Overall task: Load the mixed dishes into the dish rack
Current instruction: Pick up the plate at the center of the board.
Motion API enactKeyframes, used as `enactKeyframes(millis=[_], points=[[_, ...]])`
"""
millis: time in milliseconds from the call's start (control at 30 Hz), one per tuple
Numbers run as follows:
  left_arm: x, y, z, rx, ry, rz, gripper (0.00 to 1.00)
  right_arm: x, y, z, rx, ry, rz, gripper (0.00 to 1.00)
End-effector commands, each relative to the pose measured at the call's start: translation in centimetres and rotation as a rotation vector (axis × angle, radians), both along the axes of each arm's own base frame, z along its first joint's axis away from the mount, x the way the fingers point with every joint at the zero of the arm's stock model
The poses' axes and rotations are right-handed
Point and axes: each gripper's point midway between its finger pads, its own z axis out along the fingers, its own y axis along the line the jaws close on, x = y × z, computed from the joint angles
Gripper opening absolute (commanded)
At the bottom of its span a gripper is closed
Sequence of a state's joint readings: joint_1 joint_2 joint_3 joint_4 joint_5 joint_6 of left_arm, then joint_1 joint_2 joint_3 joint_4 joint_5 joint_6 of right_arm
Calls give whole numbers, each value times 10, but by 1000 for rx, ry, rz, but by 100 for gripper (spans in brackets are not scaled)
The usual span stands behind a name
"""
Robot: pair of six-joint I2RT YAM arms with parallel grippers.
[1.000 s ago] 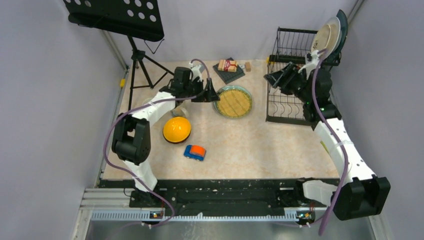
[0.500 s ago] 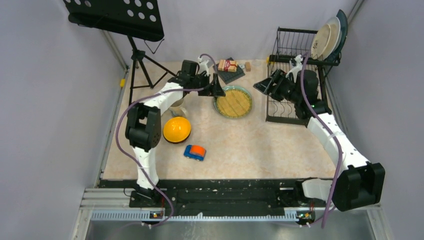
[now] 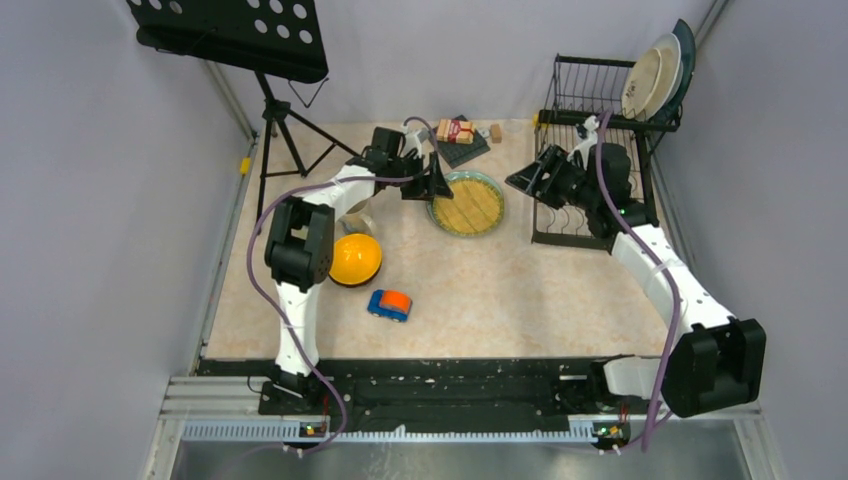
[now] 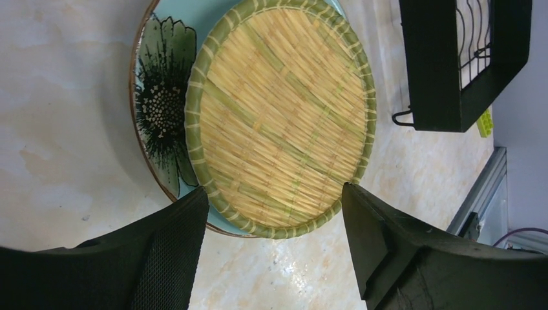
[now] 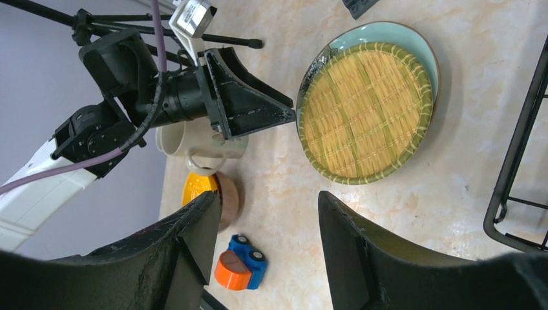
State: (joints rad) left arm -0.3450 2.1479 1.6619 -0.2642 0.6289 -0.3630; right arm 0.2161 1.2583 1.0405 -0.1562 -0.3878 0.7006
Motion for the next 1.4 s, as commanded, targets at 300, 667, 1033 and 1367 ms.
enactKeyframes(millis=[300, 667, 1033, 1367], points=[[6, -2, -6, 12, 4, 23, 75, -2, 8, -8, 11, 27, 29, 58], [3, -1, -29, 55, 69, 86, 70, -1, 10, -16, 13, 51, 35, 58], [-2, -3, -47, 81, 99, 81, 66, -1, 10, -21, 10, 66, 36, 58], [-7, -7, -64, 99, 145, 98, 63, -1, 12, -25, 13, 76, 48, 58]])
